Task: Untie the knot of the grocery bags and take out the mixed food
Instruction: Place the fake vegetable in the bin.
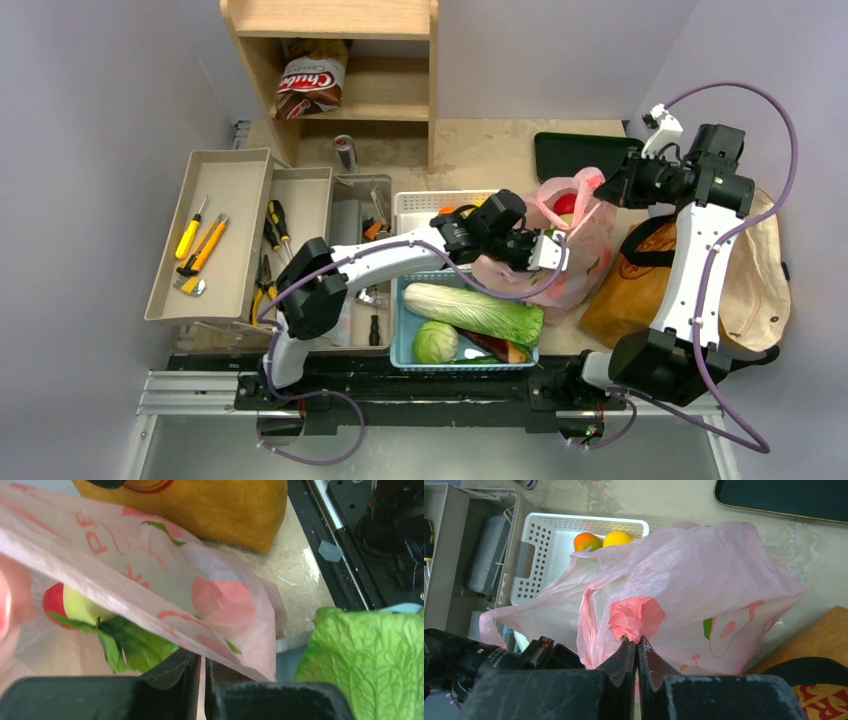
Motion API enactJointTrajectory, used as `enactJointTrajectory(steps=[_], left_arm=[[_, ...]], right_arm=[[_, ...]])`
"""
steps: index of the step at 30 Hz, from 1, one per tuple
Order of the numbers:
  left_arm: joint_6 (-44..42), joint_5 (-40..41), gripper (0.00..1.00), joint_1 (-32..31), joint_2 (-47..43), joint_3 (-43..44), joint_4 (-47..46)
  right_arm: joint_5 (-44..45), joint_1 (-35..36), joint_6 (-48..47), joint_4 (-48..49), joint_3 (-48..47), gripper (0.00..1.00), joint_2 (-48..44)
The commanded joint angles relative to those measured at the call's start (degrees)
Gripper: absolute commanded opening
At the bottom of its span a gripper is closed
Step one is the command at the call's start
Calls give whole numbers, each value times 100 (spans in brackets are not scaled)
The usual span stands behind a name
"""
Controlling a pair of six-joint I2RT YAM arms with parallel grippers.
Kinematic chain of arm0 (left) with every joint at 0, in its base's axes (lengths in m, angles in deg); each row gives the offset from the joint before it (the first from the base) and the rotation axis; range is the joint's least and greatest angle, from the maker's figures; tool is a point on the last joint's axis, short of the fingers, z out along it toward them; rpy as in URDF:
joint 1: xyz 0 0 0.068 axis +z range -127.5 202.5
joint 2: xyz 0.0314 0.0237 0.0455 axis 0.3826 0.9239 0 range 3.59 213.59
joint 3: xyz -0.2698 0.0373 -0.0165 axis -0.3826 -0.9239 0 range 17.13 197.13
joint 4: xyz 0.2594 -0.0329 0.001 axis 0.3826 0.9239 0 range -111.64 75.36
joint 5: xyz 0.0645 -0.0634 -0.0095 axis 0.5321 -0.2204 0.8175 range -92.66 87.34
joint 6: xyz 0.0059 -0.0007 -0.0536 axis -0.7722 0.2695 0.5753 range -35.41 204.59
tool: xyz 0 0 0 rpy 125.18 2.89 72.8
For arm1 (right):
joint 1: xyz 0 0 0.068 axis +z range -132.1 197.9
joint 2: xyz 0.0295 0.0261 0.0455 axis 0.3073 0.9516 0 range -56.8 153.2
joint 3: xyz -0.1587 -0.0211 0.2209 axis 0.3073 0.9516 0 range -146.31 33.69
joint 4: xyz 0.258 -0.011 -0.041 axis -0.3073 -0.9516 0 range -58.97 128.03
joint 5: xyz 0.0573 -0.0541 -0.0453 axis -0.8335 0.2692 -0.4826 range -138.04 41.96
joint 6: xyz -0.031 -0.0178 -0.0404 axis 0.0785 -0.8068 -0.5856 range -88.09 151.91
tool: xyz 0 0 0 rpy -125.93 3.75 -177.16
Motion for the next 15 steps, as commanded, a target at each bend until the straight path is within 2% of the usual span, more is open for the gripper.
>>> enactJointTrajectory(steps=[1,2,4,7,9,11,15], left_arm=[[-161,64,13,178,-938,-644,-497],[12,-1,21,231,-1042,-828,-682],[372,-169,44,296,-1206,-1002,-865],[692,-361,66,261,-1286,-1035,-1119],[794,-359,73,136,-965,-659,-992],[1094,-143,75,37,-480,194,-673],[1194,192,71,-81,618,1478,2]], right_arm=[[145,-36,63,38,-115,0,-50],[232,-34,5,-46,-109,0,-56],[347,-31,-85,-306,-204,0,-41],[533,-28,-223,-499,-310,0,-91],[606,-25,-319,-565,-332,0,-149],[552,-32,-442,-620,-306,0,-203],[466,-35,-579,-467,-135,0,-289]])
